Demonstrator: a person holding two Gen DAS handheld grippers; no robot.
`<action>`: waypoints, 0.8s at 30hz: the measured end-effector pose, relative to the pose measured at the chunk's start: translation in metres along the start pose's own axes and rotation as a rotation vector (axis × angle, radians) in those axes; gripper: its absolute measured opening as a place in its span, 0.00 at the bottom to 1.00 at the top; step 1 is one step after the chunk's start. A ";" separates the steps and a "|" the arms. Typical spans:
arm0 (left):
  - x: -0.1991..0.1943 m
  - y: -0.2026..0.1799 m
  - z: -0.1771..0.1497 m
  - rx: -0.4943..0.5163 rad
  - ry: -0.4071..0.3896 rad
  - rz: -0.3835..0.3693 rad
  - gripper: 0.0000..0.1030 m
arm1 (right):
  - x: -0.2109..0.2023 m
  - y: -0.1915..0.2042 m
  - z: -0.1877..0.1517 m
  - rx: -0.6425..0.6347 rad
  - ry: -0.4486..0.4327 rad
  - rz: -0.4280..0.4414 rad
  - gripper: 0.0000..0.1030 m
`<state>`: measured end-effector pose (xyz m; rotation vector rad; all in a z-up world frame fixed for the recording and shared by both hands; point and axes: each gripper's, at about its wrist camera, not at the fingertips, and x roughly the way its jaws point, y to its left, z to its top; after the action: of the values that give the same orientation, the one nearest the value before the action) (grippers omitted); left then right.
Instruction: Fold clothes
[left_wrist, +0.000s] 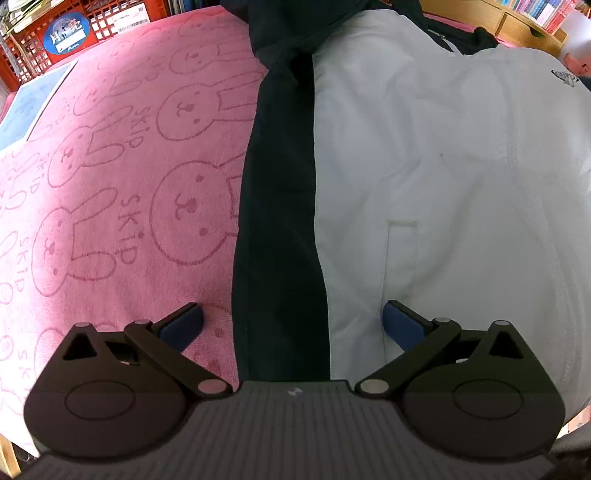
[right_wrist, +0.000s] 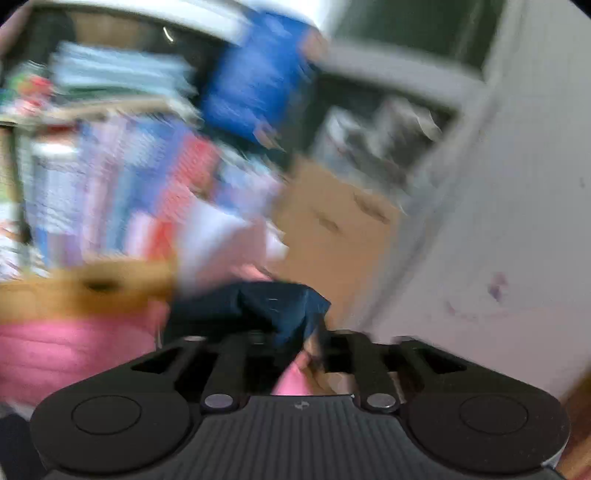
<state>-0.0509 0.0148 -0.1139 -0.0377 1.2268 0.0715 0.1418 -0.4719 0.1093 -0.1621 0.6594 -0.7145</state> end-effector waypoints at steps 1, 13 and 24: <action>-0.001 -0.001 0.000 0.001 0.000 0.000 1.00 | 0.010 -0.009 -0.001 0.018 0.089 0.010 0.70; -0.031 0.011 0.080 -0.021 -0.185 0.020 0.97 | -0.075 0.148 -0.062 -0.227 0.294 0.807 0.83; 0.058 -0.043 0.211 0.213 -0.275 0.203 0.78 | -0.092 0.234 -0.121 -0.347 0.378 0.871 0.74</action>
<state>0.1696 -0.0113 -0.0983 0.2742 0.9546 0.1185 0.1457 -0.2260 -0.0225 -0.0432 1.1107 0.2240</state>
